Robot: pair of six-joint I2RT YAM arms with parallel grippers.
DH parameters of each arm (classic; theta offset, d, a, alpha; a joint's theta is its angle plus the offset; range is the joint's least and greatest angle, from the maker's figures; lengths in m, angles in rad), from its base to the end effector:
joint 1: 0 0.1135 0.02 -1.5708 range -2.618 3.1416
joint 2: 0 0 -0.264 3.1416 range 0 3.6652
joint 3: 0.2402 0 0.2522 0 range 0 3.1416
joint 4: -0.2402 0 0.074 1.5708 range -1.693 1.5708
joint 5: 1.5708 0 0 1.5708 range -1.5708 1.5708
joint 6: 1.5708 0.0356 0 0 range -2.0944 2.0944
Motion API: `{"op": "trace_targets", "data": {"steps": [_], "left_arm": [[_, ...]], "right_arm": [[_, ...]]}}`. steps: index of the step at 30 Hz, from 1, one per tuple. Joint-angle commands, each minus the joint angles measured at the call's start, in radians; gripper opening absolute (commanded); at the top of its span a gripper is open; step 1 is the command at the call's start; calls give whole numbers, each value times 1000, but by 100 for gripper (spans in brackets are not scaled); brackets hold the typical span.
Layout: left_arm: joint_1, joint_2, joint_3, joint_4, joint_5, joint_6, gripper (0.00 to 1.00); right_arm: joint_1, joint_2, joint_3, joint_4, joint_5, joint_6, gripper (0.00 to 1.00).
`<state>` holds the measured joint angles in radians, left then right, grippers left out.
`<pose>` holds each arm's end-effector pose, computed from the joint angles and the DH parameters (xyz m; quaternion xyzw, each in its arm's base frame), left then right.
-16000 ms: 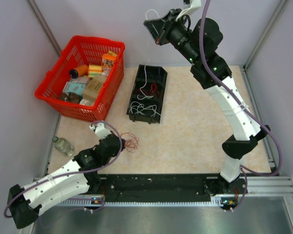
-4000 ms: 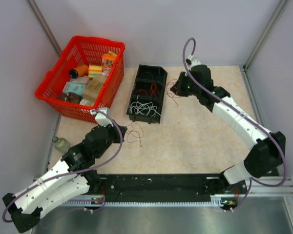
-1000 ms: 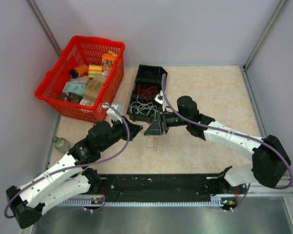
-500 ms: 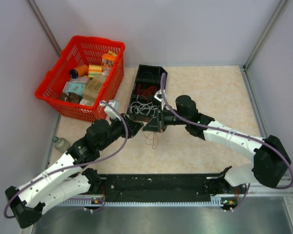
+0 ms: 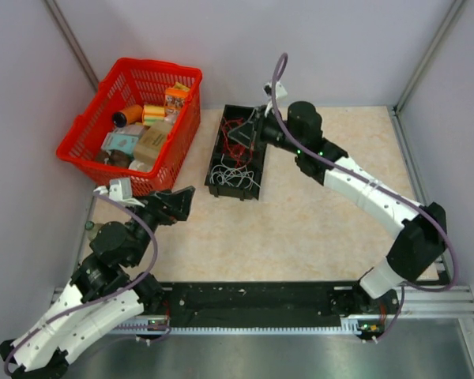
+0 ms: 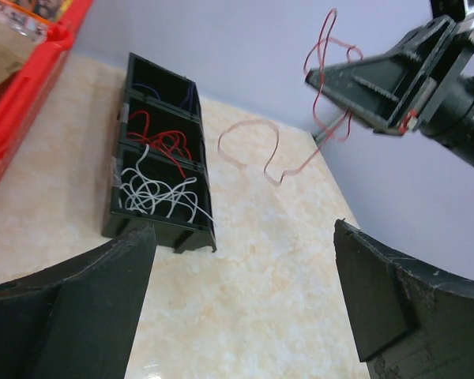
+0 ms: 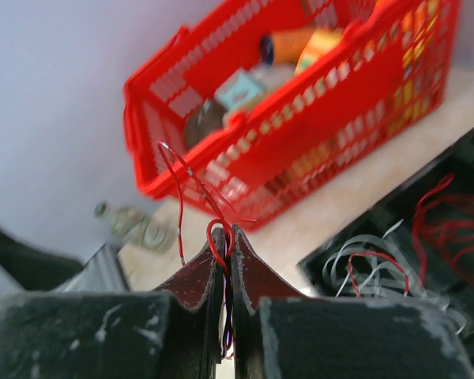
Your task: Untangle the cables
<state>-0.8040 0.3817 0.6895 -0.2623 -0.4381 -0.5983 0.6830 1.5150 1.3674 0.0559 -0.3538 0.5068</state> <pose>0.0778 -0.0589 0.3481 -0.0870 0.6869 -0.3406 0.6361 0.2741 0.2389 0.3906 -0.1821 0.7140 0.4795 0.4766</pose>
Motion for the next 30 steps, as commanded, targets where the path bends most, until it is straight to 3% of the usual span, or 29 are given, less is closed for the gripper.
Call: {"op": "trace_targets", "data": {"steps": [1,8,13,22,30], "left_arm": [[2,-33,-45,-25,-87,46,96],[2,-4,-59,-25,-34,51,95],[2,22,-79,3,-16,69,97],[0,69,-76,24,33,100,98],[2,60,-76,3,55,97,97]], "right_arm": [[-48,131,214,-34,67,-102,0],[-125,387,470,-87,52,-42,0],[-128,491,496,-16,49,-2,0],[-131,707,588,-24,108,-117,0],[-128,896,765,-266,150,-249,0]]}}
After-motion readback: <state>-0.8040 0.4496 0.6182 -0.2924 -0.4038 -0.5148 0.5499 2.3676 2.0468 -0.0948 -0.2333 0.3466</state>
